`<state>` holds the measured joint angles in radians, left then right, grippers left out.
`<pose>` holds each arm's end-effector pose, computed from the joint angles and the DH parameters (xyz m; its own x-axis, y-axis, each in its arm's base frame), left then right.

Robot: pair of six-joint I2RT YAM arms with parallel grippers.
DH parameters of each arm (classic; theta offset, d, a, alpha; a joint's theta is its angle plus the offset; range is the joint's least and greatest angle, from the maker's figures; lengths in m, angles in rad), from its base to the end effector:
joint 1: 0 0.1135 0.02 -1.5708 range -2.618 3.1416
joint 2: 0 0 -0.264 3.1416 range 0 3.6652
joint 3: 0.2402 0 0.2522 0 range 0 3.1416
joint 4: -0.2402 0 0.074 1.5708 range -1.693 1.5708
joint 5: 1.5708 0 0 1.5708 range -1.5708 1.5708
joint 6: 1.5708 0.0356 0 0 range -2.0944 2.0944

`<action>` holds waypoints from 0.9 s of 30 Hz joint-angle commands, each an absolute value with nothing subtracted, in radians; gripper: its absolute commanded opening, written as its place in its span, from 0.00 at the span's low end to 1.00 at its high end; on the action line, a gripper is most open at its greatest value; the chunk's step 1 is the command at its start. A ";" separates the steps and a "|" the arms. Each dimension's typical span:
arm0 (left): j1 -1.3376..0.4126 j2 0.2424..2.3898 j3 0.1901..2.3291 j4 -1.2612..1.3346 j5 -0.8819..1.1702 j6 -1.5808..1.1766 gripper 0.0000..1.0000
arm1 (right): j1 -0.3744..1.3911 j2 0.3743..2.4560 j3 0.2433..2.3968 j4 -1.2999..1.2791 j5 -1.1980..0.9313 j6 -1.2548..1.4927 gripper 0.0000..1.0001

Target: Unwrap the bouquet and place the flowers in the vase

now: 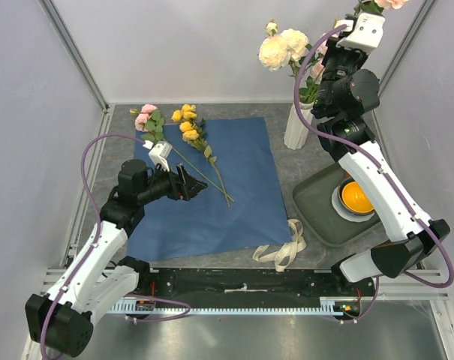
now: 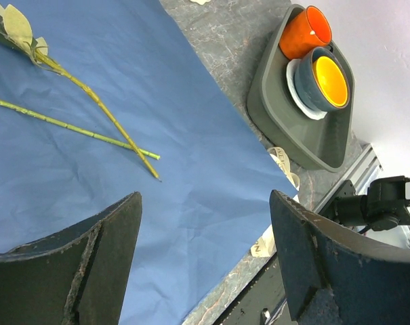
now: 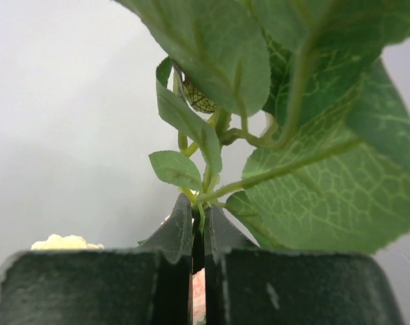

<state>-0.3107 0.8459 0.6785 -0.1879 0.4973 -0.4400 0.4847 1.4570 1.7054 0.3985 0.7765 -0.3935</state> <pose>0.1807 -0.0758 0.2928 -0.5955 -0.2019 -0.7776 0.4873 0.6787 -0.5495 0.2700 0.1140 0.5541 0.4303 -0.0826 -0.8989 0.3545 0.9313 0.0841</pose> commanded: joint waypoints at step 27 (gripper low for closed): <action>-0.299 0.844 0.707 -0.183 0.485 -0.399 0.82 | 0.433 1.483 1.407 0.518 0.647 -0.285 0.08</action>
